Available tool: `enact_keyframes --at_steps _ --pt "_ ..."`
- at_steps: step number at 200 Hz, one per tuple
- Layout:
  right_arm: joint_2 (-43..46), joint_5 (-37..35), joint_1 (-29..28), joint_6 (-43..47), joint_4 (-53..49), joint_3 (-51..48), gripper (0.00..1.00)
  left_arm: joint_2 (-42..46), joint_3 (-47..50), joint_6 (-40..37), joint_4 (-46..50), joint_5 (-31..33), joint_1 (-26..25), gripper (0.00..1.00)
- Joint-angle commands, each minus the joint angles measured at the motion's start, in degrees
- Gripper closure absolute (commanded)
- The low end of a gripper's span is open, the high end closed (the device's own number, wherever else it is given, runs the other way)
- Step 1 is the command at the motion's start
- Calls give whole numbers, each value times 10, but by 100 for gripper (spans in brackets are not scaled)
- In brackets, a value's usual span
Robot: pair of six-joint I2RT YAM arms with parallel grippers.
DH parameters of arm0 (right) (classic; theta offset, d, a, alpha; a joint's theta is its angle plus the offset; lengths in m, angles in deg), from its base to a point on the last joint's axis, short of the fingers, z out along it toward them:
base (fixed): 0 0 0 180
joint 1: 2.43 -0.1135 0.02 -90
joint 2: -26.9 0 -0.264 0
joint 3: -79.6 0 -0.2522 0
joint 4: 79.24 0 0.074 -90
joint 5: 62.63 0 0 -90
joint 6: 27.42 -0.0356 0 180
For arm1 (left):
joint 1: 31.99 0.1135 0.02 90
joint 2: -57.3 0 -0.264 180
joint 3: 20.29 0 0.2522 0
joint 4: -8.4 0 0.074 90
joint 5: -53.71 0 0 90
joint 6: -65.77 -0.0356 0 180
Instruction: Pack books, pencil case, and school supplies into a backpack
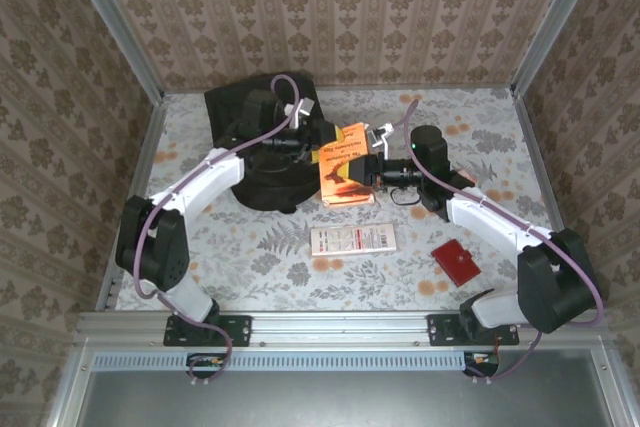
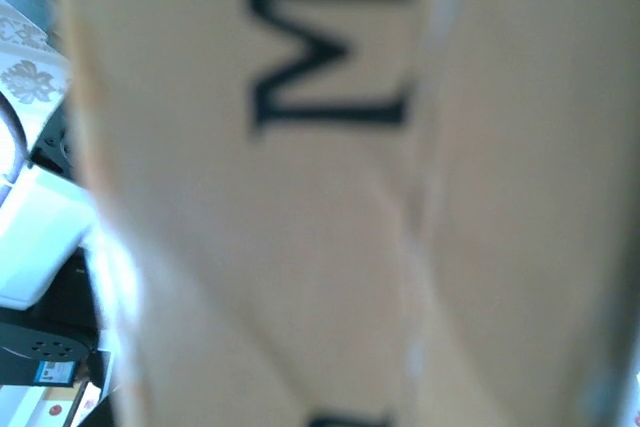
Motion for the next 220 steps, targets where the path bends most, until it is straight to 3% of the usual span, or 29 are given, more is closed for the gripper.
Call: enact_keyframes --at_steps 1,36,46,56,69,84,97,113,130,166,220 --pt "23 25 -10 -9 92 9 100 18 22 46 -49 -23 -21 45" --pt "14 17 -10 7 60 12 97 33 34 67 -79 -6 -16 83" --pt "15 7 -9 13 42 14 86 39 41 76 -93 3 -12 92" --pt "19 -13 -7 19 25 13 65 47 49 82 -100 18 -8 100" --pt "34 -52 -6 20 12 6 45 61 66 91 -110 45 -3 100" --pt "59 -122 -7 0 20 -17 33 79 93 116 -141 87 -1 100" --pt "82 -189 -9 -45 101 -66 25 101 123 142 -172 138 -1 100" --pt "104 -282 -22 -90 214 -132 7 130 153 159 -193 217 -4 100" --pt "124 -352 -41 -96 239 -161 4 158 171 164 -200 284 -9 100" --pt "111 -422 -70 -153 281 -182 5 197 197 171 -227 396 -31 100" --pt "29 -448 -109 -217 379 -175 14 181 213 211 -271 429 -56 100"
